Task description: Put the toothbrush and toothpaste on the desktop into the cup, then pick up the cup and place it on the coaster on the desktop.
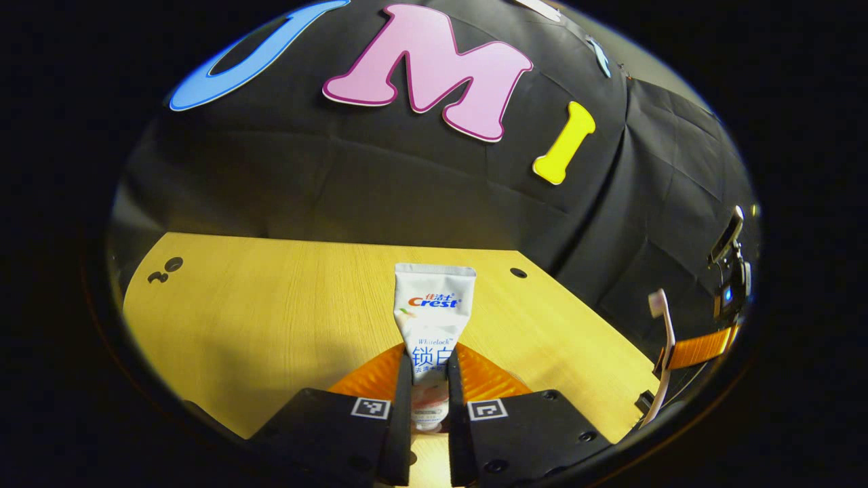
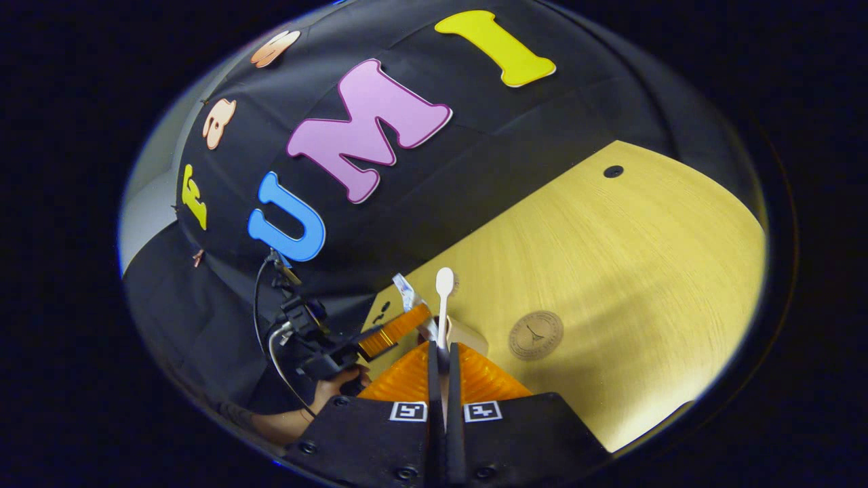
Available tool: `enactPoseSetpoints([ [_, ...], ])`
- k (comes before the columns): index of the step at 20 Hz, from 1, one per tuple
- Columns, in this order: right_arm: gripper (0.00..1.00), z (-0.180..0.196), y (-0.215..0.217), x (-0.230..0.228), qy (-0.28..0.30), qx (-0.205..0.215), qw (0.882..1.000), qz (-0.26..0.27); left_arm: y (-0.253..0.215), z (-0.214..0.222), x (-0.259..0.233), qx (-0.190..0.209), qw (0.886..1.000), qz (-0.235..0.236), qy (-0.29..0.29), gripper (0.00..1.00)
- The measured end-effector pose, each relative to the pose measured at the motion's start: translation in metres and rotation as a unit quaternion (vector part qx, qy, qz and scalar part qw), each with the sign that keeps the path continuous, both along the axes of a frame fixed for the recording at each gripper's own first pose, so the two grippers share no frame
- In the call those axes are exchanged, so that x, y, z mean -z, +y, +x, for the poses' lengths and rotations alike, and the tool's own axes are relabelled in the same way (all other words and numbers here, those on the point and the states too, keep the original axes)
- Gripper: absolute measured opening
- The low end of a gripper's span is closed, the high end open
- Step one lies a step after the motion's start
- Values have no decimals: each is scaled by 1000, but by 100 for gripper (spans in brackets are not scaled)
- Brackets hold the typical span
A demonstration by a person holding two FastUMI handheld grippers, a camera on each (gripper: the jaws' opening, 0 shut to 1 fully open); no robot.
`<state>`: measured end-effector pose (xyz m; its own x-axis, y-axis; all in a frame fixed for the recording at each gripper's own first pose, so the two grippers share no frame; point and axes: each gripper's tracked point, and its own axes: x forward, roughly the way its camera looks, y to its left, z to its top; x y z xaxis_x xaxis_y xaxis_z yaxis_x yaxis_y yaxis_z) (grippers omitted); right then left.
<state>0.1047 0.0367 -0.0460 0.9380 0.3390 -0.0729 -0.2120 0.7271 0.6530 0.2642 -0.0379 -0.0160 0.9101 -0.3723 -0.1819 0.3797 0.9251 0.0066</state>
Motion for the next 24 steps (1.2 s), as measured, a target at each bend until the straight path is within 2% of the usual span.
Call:
enactPoseSetpoints([
  [4,5,18,21,-21,-36,-9,999,1,2,-9,11,11,1000,8,20,34],
  [5,5,22,25,-25,-46,-9,999,-6,2,-12,12,15,1000,11,22,25],
  [6,5,26,30,-29,-53,-12,998,-11,4,-16,13,16,1000,15,22,37],
  [7,5,31,36,-33,-60,-13,998,-14,3,-18,11,17,999,19,22,39],
  [8,5,36,40,-38,-68,-14,998,-15,4,-21,11,19,999,23,23,57],
  [9,5,41,43,-40,-76,-14,997,-16,4,-25,11,21,999,27,26,53],
  [10,5,48,45,-44,-82,-13,996,-15,4,-28,13,22,999,33,29,61],
  [14,5,72,44,-61,-112,3,994,3,11,-56,5,27,998,47,32,74],
  [20,5,114,38,-68,-153,32,987,23,20,-117,2,35,998,30,53,80],
  [24,5,141,48,-46,-164,35,986,9,28,-146,2,32,998,17,56,80],
])
